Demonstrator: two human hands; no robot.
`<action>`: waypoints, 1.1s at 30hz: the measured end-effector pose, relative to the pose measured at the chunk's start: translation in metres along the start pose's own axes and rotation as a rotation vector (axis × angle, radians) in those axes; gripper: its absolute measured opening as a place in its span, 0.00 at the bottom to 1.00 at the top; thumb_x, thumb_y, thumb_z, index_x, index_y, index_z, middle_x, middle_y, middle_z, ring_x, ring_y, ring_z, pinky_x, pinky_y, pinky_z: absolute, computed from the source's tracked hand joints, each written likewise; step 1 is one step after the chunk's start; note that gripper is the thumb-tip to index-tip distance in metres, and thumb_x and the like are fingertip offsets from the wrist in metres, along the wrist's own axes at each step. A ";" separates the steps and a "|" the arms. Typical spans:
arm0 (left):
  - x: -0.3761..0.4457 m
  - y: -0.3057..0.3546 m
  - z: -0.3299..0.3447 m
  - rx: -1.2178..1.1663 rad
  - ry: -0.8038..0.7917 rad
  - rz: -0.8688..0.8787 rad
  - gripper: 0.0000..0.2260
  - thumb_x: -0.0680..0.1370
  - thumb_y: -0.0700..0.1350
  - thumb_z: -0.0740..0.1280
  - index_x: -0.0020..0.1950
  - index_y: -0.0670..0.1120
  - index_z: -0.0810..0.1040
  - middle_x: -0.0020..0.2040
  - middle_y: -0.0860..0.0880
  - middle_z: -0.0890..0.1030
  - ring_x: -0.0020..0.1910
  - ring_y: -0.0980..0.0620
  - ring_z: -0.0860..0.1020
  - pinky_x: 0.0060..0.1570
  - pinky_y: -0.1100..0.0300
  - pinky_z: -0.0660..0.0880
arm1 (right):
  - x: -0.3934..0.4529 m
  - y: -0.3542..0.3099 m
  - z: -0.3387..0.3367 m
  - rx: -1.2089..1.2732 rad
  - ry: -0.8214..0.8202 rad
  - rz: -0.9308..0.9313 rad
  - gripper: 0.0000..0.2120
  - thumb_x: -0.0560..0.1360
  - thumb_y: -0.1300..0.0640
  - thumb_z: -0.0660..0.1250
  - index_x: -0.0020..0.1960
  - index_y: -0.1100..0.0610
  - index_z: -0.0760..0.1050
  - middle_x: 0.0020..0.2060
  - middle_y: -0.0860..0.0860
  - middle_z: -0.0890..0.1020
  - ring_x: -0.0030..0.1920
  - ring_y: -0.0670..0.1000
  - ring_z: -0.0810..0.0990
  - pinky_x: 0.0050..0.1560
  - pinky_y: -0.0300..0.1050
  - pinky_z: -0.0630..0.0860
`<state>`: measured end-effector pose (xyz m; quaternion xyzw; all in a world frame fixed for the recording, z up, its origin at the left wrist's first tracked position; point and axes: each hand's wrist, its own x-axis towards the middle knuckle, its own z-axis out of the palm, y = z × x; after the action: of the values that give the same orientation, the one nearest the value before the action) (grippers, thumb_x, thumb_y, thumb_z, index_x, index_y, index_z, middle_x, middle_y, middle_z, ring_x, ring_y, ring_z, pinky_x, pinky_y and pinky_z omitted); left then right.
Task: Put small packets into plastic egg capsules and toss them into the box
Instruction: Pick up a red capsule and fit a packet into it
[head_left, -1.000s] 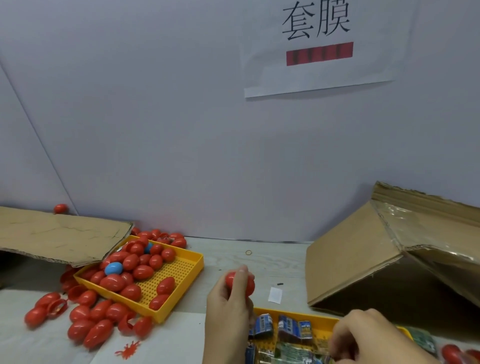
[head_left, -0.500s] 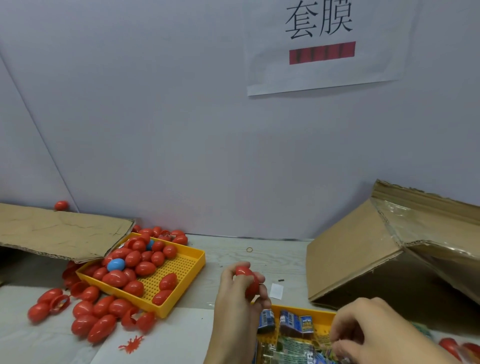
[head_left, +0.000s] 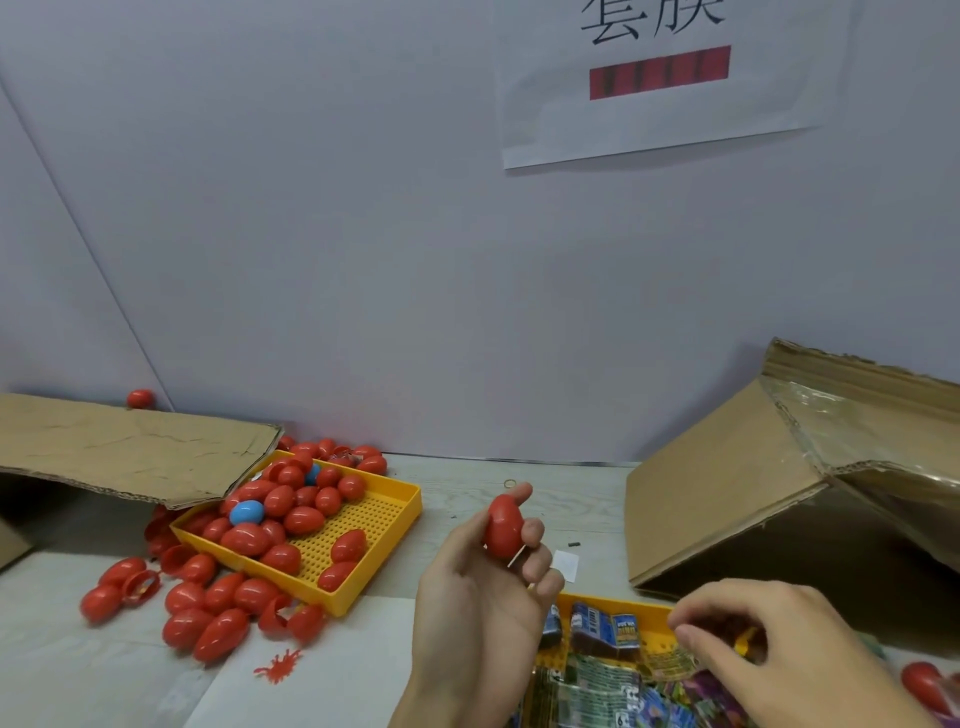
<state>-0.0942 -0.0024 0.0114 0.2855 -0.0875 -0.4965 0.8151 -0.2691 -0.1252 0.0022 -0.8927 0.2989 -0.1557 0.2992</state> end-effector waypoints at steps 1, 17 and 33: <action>0.000 0.000 0.000 -0.008 -0.004 0.002 0.20 0.74 0.46 0.62 0.62 0.37 0.76 0.36 0.44 0.73 0.30 0.51 0.67 0.28 0.58 0.66 | 0.000 0.000 0.001 0.002 0.006 -0.003 0.06 0.71 0.50 0.73 0.38 0.39 0.81 0.40 0.27 0.79 0.47 0.29 0.75 0.45 0.23 0.70; -0.002 -0.002 0.005 -0.069 -0.013 0.040 0.14 0.72 0.45 0.61 0.53 0.42 0.79 0.33 0.42 0.74 0.27 0.50 0.72 0.25 0.58 0.71 | -0.003 -0.001 0.005 0.004 0.057 -0.008 0.09 0.72 0.50 0.72 0.37 0.37 0.80 0.39 0.28 0.79 0.46 0.31 0.76 0.43 0.28 0.73; 0.006 -0.008 0.006 0.122 0.198 0.140 0.11 0.79 0.49 0.63 0.50 0.41 0.76 0.35 0.45 0.76 0.30 0.50 0.71 0.24 0.59 0.69 | 0.002 0.001 0.006 0.034 0.020 0.036 0.08 0.74 0.51 0.71 0.41 0.37 0.79 0.39 0.35 0.82 0.47 0.29 0.75 0.45 0.26 0.74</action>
<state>-0.1001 -0.0129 0.0112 0.3755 -0.0565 -0.4016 0.8334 -0.2657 -0.1244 -0.0029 -0.8803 0.3154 -0.1641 0.3142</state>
